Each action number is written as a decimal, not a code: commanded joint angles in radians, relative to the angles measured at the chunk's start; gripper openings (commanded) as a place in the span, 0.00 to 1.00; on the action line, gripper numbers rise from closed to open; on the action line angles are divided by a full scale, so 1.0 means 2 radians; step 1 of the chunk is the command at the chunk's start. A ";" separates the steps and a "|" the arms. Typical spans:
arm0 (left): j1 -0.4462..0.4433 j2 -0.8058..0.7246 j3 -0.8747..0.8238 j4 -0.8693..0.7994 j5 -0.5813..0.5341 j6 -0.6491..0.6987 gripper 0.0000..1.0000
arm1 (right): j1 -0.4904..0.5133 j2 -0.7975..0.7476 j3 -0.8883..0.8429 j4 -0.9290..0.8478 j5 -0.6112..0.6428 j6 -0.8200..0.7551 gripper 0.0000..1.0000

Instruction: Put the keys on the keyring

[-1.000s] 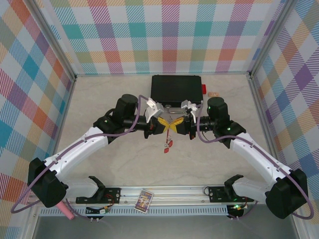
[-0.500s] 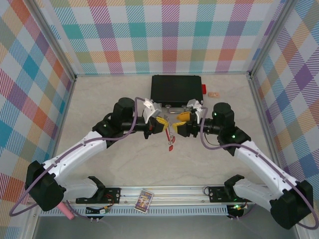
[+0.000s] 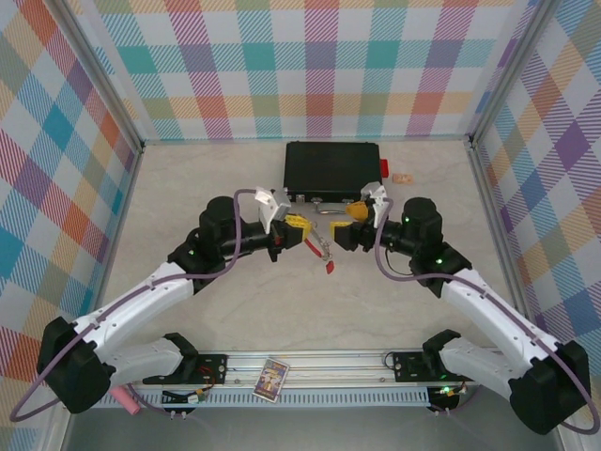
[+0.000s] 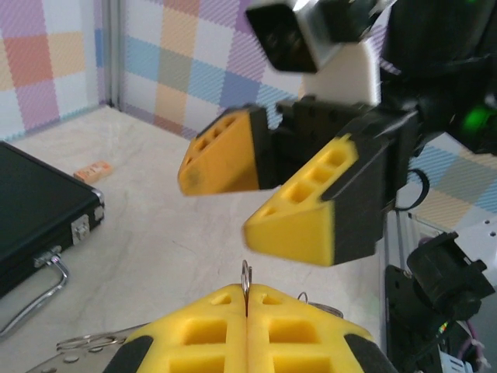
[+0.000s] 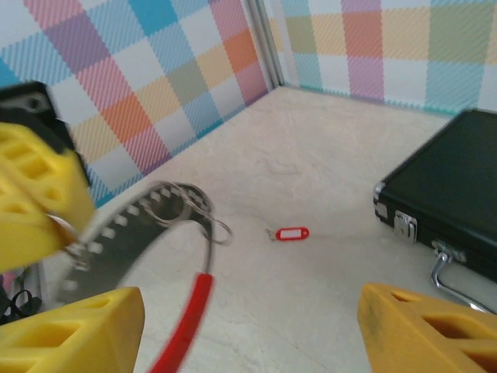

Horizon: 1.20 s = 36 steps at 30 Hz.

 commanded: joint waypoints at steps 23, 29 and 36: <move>0.000 -0.016 -0.015 0.094 0.022 -0.051 0.00 | -0.011 0.034 0.011 0.168 -0.194 0.087 0.41; 0.000 -0.009 -0.009 0.102 0.033 -0.059 0.00 | -0.010 0.048 0.022 0.197 -0.240 0.116 0.37; -0.001 -0.007 -0.007 0.102 0.043 -0.065 0.00 | -0.010 0.064 0.028 0.208 -0.251 0.125 0.33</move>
